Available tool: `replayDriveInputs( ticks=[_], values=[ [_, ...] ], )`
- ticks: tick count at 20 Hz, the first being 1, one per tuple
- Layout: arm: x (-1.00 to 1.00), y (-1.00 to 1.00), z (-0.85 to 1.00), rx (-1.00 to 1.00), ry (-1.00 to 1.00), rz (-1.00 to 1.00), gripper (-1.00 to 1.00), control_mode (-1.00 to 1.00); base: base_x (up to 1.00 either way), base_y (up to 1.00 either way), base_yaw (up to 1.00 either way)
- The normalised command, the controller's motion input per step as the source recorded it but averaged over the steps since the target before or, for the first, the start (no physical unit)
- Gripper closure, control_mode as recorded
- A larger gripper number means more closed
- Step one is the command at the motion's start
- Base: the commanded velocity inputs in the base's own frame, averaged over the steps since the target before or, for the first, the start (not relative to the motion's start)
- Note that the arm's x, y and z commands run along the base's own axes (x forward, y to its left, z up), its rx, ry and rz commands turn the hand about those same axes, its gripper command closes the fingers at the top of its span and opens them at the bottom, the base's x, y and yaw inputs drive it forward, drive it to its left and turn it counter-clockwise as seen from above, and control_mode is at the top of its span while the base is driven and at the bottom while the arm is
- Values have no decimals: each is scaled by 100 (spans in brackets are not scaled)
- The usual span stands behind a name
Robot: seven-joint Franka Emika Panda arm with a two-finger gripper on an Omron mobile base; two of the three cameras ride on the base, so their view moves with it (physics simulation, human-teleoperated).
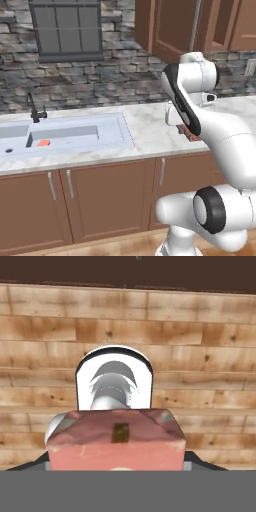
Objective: Pick up the bar soap and bar soap from the sink, and place them back in the cabinet, and close the cabinet door.
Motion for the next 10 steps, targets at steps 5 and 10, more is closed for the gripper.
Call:
replayDriveInputs(
  ticks=[5, 10],
  values=[
    [0, 0, 0, 0, 0, 0, 100, 100, -20, -68, 0],
    [0, 0, 0, 0, 0, 0, 100, 100, 0, -62, 1]
  ],
)
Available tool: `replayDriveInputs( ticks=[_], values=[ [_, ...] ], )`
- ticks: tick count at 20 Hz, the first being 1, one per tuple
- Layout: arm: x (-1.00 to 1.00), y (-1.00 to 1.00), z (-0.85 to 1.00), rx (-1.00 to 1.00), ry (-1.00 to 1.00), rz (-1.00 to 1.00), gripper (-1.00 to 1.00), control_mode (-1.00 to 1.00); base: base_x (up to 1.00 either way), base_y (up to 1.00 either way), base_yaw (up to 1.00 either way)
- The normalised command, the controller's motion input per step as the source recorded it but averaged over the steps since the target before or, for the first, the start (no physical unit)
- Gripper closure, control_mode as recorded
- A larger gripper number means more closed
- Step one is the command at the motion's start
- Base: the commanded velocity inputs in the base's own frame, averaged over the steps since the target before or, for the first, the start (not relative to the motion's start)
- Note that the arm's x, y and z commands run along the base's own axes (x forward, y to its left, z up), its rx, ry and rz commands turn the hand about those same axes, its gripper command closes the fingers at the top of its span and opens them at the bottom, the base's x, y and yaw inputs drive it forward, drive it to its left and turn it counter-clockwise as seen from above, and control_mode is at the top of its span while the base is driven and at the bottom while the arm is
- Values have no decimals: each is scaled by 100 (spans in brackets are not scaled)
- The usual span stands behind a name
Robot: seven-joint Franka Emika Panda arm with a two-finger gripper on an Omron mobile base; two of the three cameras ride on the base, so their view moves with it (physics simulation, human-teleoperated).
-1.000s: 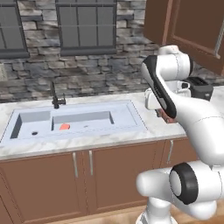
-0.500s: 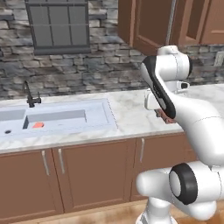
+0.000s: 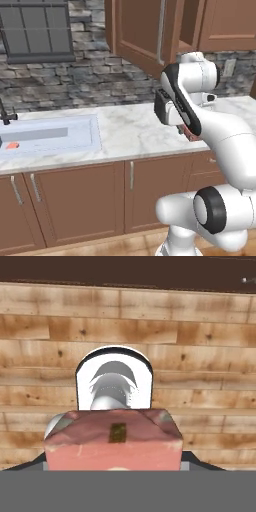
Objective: Pick up the bar soap and bar soap from the sink, and place them back in the cabinet, and close the cabinet door.
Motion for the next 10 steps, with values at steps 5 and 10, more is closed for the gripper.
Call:
replayDriveInputs(
  ticks=[5, 10],
  values=[
    [0, 0, 0, 0, 0, 0, 100, 100, 2, -59, 6],
    [0, 0, 0, 0, 0, 0, 100, 100, 30, -42, 14]
  ],
)
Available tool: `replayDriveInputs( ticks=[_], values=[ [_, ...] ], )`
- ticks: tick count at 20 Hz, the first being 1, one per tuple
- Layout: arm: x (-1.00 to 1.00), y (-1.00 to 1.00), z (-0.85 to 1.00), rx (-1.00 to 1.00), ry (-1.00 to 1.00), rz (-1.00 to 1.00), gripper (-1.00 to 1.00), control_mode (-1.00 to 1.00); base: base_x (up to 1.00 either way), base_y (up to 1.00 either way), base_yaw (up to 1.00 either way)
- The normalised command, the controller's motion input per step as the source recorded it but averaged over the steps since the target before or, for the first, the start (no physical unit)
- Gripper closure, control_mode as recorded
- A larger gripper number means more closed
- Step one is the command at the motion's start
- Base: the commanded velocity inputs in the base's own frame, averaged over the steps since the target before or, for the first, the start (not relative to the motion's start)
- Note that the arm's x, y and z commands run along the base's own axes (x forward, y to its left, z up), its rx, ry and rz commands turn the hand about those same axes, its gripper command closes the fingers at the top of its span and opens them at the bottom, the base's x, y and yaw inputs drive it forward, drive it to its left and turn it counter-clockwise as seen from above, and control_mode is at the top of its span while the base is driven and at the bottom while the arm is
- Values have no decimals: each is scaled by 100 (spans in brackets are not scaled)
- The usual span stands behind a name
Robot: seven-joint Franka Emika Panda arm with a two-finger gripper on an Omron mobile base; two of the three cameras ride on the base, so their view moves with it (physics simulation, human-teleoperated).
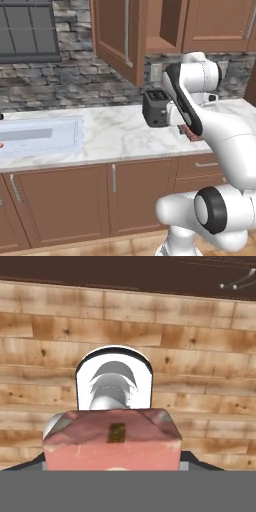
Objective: Pick up the bar soap and bar soap from the sink, and place them back in the cabinet, and close the cabinet door.
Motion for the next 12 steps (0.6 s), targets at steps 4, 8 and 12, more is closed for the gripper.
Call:
replayDriveInputs(
  ticks=[4, 8, 12],
  values=[
    [0, 0, 0, 0, 0, 0, 100, 100, 44, -37, 19],
    [0, 0, 0, 0, 0, 0, 100, 100, 49, -34, 19],
    [0, 0, 0, 0, 0, 0, 100, 100, 52, -34, 15]
  ],
)
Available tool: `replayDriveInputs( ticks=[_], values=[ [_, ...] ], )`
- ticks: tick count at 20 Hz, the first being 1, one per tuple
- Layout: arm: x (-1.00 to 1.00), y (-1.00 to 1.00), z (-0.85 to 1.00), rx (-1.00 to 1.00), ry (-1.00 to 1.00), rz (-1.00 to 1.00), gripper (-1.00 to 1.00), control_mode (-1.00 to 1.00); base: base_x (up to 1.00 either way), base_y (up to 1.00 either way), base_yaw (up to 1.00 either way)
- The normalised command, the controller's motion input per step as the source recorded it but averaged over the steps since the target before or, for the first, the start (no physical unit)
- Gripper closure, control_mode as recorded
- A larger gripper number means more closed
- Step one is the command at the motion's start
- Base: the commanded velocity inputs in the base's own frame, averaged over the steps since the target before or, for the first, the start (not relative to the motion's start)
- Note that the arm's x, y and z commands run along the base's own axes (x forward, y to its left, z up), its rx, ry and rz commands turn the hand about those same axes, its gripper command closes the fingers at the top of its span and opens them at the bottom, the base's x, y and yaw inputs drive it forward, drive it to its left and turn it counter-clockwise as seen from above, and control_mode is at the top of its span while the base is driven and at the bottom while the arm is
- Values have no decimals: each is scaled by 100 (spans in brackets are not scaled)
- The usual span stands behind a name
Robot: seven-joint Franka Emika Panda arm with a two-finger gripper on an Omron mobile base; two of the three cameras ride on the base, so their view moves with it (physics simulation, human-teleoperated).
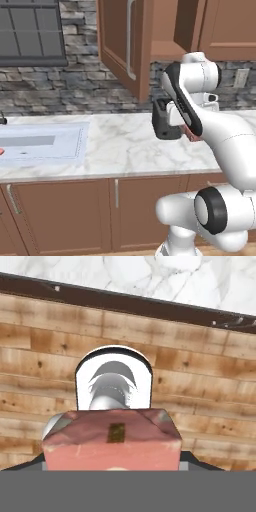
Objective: Pick up the bar soap and bar soap from the sink, and place them back in the cabinet, and close the cabinet door.
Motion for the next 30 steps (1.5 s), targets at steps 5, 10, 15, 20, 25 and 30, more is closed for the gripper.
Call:
replayDriveInputs(
  ticks=[5, 10, 15, 20, 25, 30],
  values=[
    [0, 0, 0, 0, 0, 0, 100, 100, 55, -28, 12],
    [0, 0, 0, 0, 0, 0, 100, 100, 49, -25, 9],
    [0, 0, 0, 0, 0, 0, 100, 100, 21, -18, 8],
    [0, 0, 0, 0, 0, 0, 100, 100, 0, 0, 2],
    [0, -7, 2, 0, -1, 1, 100, -100, 0, 0, 0],
    [0, -8, 29, 0, -16, 1, 100, -100, 0, 0, 0]
  ],
)
